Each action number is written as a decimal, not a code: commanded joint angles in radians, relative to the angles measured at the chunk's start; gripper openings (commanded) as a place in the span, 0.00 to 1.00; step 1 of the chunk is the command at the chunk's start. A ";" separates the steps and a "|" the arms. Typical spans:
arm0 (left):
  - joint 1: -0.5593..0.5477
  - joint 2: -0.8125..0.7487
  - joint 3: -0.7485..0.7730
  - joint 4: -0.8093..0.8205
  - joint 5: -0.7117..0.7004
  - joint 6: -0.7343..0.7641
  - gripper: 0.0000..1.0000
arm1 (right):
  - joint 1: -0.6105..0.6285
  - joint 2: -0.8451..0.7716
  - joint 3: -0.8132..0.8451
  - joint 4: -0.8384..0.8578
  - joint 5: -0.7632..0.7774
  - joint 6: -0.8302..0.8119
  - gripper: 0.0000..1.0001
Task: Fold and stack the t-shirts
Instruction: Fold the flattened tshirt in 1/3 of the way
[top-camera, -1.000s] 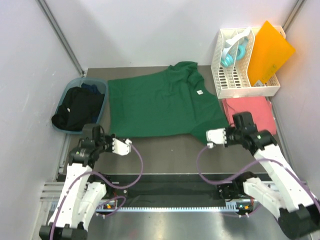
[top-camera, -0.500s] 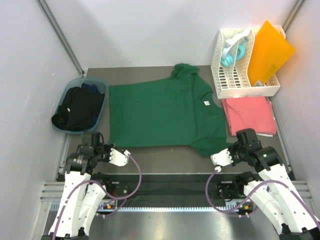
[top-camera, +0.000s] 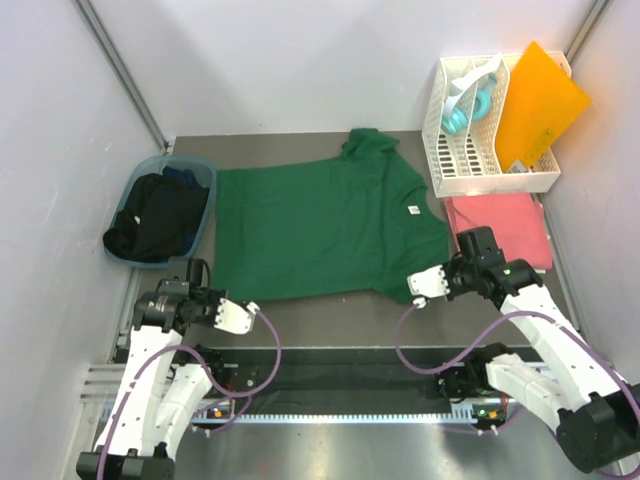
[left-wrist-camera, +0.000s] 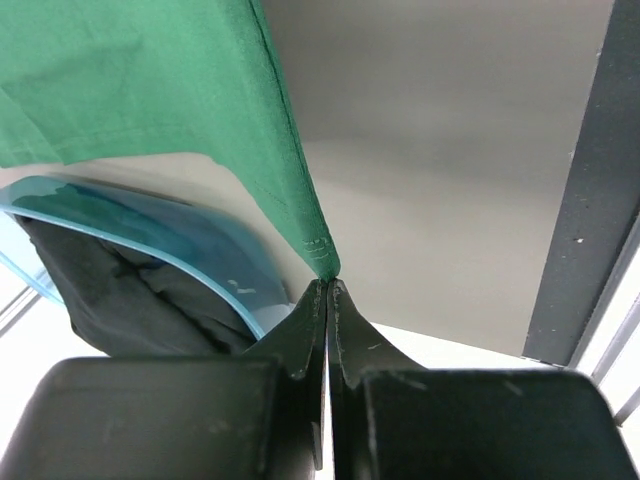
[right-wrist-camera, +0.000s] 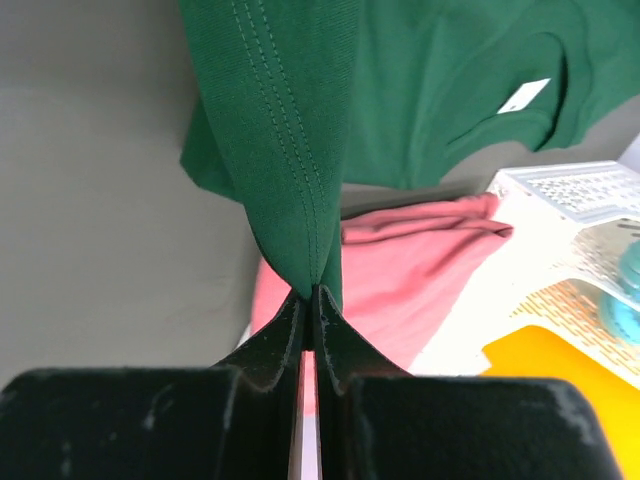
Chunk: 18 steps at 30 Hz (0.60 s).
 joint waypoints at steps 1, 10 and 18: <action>0.003 0.017 0.044 0.028 -0.007 0.029 0.00 | 0.017 0.011 0.038 0.079 -0.010 -0.023 0.00; 0.003 0.219 0.069 0.324 -0.004 -0.063 0.00 | 0.019 0.140 0.064 0.268 0.027 -0.011 0.00; 0.003 0.335 0.049 0.456 -0.022 -0.057 0.00 | 0.017 0.260 0.085 0.413 0.108 0.015 0.00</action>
